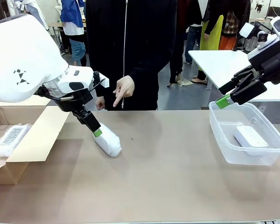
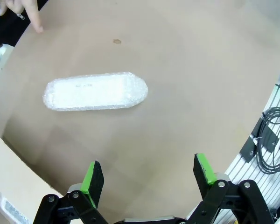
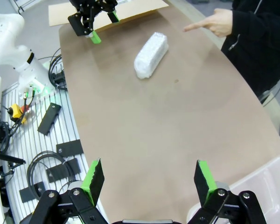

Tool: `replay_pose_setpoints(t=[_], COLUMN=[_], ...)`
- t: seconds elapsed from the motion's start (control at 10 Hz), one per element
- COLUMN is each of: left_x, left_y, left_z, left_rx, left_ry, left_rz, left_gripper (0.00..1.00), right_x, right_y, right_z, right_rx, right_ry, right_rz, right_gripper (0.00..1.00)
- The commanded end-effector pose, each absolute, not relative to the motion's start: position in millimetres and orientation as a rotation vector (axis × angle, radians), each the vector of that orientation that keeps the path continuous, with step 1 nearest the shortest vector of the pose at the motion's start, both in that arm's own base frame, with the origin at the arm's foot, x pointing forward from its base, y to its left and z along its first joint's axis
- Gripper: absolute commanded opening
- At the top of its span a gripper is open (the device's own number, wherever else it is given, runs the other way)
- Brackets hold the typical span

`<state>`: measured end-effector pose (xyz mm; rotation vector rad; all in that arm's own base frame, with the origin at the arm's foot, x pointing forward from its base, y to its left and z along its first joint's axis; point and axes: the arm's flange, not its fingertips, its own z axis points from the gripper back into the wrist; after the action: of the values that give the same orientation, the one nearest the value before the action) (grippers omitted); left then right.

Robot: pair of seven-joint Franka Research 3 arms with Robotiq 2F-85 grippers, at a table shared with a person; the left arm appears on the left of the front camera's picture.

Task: Separate and place wrapped and unwrapped clocks.
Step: Pick up the Digital clock indicated by the person.

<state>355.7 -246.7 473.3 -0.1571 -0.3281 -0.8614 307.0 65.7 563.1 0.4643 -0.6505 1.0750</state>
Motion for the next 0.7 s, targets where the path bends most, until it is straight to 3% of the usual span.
replay_pose_setpoints(t=[0.0,0.1,0.2,0.6], left_x=[382,397,412,441], left_y=[-240,-244,-247,-265], left_z=[475,482,488,469], left_rx=[-0.166,-0.174,-0.069,-0.061], left_ry=[-0.402,-0.452,-0.455,-0.133], left_rz=[-0.931,-1.063,-1.150,-1.734], left_gripper=[1.00,1.00,1.00,1.00], right_x=[310,310,310,310], right_y=[68,68,68,68], right_z=[562,562,562,562], right_rx=[0.495,0.495,0.495,0.495], right_ry=[-0.657,-0.657,-0.657,-0.657], right_rz=[1.078,1.078,1.078,1.078], right_gripper=[1.00,1.00,1.00,1.00])
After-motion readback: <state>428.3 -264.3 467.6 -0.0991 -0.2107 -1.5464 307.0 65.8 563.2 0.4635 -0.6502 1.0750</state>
